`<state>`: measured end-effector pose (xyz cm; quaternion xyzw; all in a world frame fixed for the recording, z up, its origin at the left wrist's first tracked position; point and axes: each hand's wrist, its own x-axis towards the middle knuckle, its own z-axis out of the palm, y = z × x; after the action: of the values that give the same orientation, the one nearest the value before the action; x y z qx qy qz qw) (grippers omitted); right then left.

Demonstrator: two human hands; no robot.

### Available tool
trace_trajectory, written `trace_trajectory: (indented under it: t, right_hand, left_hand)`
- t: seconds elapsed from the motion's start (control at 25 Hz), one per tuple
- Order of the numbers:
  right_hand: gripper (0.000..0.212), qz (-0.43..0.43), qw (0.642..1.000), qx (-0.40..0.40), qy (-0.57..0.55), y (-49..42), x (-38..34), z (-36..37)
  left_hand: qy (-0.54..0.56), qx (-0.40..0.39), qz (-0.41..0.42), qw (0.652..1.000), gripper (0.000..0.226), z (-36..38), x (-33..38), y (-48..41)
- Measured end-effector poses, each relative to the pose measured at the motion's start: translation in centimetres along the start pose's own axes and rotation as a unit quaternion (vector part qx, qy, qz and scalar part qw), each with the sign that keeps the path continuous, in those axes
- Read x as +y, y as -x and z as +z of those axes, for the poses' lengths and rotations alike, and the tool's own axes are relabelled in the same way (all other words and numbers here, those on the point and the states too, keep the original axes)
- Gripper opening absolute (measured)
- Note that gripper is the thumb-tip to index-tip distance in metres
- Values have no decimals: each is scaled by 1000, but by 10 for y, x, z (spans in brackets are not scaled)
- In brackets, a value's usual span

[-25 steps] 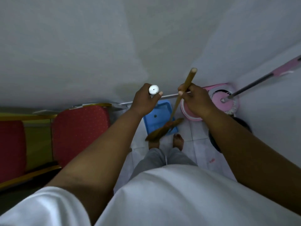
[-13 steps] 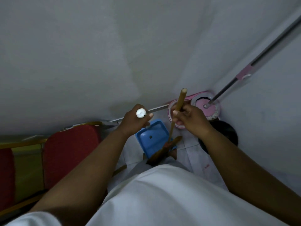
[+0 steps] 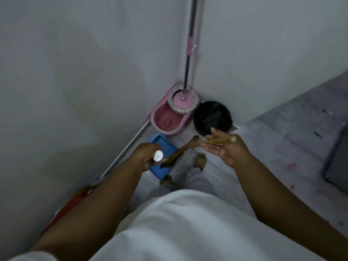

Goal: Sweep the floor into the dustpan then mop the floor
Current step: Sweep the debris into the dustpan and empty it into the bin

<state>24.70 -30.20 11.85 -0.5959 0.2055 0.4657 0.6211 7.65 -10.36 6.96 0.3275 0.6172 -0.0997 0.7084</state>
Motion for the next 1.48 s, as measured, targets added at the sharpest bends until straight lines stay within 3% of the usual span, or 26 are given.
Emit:
trace_trajectory:
  t: [0.08,0.16,0.28,0.36,0.64,0.96,1.2,1.4,1.48]
  right_hand:
    - [16,12,998,42,-47,16,13,-25]
    - [15,80,989,72,-106,30,31,-52]
    - [23,194,970,53,-137,56,76,-92]
    - [23,227,960,37,-159,74,106,-111]
    - [22,142,932,85,-323,134,162,-203]
    - [23,107,882,138,-438,217,255,-297]
    - [30,54,794,144,-588,282,322,-366]
    - [31,7,744,164,-648,326,374,-409]
    - [32,-11,716,173,-676,337,386,-424]
  left_hand:
    - [-29,-43,-58,997,12,4,-6,-1]
    - [-44,-53,-103,992,13,8,-15,-2]
    - [-52,-33,-154,986,11,19,-32,-2]
    - [-90,-24,-167,982,11,31,-47,0]
    - [-84,-32,-189,978,23,88,-109,21]
    - [-161,-110,-184,963,14,173,-200,65]
    - [-231,-147,-186,944,12,238,-284,99]
    - [-282,-176,-172,927,29,299,-348,128]
    - [-302,-189,-186,915,25,324,-368,134]
